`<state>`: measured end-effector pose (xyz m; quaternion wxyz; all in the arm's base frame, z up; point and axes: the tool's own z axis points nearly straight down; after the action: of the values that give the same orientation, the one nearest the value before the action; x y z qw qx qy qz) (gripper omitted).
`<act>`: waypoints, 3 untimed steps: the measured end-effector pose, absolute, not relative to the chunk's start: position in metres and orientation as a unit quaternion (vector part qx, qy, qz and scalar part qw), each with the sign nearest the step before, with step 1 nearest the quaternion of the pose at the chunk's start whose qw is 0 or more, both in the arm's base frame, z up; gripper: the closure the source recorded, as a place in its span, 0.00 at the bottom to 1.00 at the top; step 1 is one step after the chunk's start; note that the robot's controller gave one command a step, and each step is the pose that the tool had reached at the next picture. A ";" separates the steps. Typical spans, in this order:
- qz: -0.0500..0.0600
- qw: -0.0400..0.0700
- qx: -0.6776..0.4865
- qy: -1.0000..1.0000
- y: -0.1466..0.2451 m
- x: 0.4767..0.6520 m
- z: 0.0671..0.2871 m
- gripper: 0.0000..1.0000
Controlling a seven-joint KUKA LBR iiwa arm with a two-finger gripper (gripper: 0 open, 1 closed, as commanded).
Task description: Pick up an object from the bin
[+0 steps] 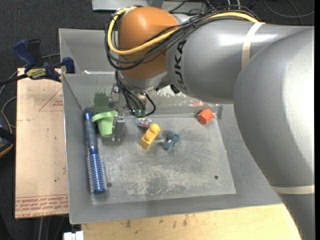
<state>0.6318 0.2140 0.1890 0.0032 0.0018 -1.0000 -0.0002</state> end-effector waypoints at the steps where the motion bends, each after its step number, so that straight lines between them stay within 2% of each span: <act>1: -0.001 -0.001 0.000 -1.000 0.213 0.634 0.195 1.00; 2: 0.001 0.002 -0.186 -0.983 0.210 0.586 0.137 1.00; 3: -0.001 -0.003 -0.171 -0.985 0.189 0.594 0.178 1.00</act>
Offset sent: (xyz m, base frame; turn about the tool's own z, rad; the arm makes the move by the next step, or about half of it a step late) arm 0.0000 0.0000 0.0000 0.0000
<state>0.5940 0.1886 0.1779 -0.0029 -0.1714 -0.9852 -0.0009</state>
